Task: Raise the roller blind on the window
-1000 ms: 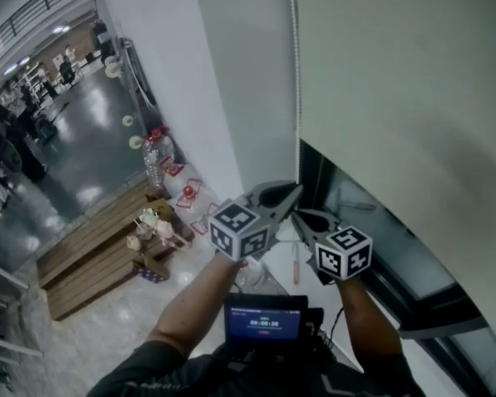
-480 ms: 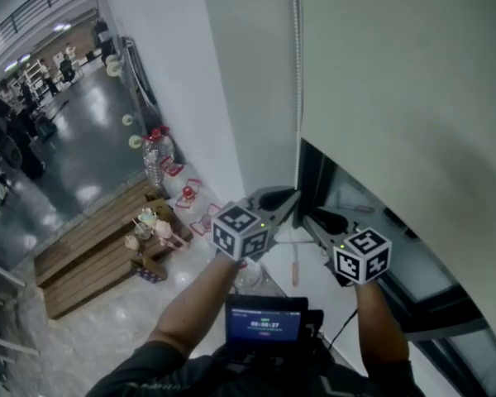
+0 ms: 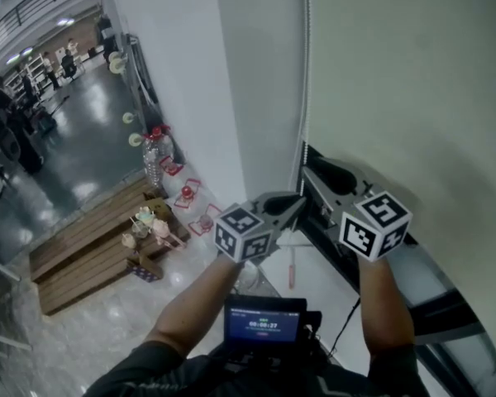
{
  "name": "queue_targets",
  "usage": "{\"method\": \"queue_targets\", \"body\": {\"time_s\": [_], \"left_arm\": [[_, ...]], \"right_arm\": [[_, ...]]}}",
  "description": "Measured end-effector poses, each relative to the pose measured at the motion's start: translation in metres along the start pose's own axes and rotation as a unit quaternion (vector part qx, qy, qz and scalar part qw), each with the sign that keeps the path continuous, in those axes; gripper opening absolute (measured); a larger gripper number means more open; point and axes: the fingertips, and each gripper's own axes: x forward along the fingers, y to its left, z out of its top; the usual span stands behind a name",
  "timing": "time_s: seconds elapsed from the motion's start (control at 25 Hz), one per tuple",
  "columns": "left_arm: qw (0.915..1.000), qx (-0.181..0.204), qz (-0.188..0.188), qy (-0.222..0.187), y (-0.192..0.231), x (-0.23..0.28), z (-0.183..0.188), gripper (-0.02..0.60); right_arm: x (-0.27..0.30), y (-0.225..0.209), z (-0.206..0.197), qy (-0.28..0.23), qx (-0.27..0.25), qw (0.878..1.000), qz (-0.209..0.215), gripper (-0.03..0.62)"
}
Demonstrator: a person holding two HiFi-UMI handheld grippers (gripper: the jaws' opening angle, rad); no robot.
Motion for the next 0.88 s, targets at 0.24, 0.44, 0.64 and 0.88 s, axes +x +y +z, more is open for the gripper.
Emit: {"method": "queue_targets", "body": {"time_s": [0.24, 0.44, 0.64, 0.88], "left_arm": [[0.9999, 0.005, -0.011, -0.002, -0.005, -0.002, -0.004, 0.002], [0.9999, 0.01, -0.009, -0.001, -0.004, -0.001, -0.002, 0.002], [1.0, 0.005, -0.007, -0.005, -0.001, -0.001, -0.003, 0.002], [0.9999, 0.002, -0.014, 0.0, -0.004, -0.002, -0.007, 0.002]], "right_arm": [[0.017, 0.0, 0.027, -0.021, -0.011, 1.0, -0.02, 0.093], [0.022, -0.008, 0.028, -0.019, -0.004, 0.999, -0.029, 0.014], [0.025, -0.006, 0.026, -0.022, 0.012, 1.0, -0.013, 0.003], [0.021, -0.003, 0.021, -0.022, 0.002, 0.999, -0.023, 0.003]]}}
